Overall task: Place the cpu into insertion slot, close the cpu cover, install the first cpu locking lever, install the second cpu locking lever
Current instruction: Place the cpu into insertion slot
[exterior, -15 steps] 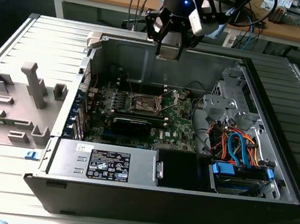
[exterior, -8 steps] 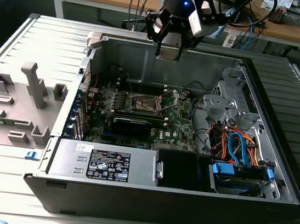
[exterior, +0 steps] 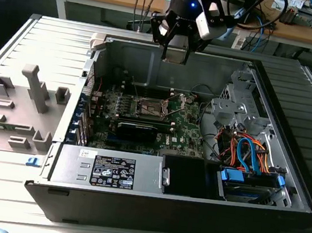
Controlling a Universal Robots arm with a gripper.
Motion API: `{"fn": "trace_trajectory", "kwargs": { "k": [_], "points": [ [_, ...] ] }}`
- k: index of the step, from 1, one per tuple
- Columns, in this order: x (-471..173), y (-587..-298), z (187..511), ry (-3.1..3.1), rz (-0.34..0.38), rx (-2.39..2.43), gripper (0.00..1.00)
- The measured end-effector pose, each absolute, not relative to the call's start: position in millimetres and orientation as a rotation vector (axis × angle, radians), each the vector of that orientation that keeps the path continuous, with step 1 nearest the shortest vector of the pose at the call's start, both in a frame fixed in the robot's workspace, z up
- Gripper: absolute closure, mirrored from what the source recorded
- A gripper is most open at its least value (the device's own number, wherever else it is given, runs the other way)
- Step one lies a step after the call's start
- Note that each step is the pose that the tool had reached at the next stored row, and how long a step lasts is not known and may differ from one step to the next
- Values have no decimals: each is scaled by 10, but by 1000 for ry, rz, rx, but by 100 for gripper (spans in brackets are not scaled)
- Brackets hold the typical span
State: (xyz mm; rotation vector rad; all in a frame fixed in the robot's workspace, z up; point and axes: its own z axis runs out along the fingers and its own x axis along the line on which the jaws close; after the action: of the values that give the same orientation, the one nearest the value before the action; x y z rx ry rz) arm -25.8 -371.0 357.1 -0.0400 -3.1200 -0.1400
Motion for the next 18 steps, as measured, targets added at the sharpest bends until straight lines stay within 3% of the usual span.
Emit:
{"fn": "trace_trajectory", "kwargs": {
  "k": [18],
  "points": [
    [-258, -3736, 3531, -3120, -140, -40, 45]
  ]
}}
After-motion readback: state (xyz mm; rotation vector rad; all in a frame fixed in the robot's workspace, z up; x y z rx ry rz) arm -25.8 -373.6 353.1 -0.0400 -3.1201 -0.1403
